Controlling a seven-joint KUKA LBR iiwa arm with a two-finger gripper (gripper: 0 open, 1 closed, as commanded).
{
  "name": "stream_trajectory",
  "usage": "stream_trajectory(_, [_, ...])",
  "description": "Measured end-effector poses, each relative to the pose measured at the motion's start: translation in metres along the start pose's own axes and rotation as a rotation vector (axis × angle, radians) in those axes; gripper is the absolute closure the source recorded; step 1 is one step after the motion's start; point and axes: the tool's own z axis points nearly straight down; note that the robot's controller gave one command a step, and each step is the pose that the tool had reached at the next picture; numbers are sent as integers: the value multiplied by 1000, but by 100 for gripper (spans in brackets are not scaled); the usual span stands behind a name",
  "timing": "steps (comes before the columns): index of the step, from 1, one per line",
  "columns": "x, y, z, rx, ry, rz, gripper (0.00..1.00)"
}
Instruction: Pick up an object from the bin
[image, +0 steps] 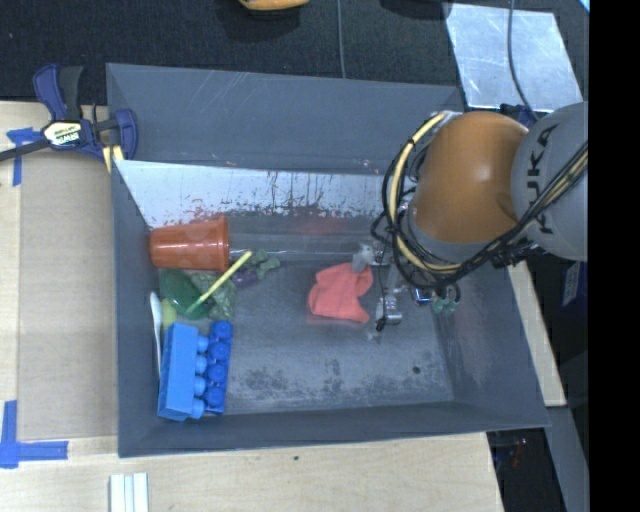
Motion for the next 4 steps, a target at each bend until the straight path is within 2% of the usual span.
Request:
stream_trajectory(1, [-2, 0, -5, 0, -8, 0, 0])
stream_trajectory(2, [-15, -6, 24, 1, -16, -104, 0])
stream_trajectory(3, [-40, -13, 94, 2, -13, -291, 0])
stream_trajectory(4, [-65, -23, 89, 4, -25, -303, 100])
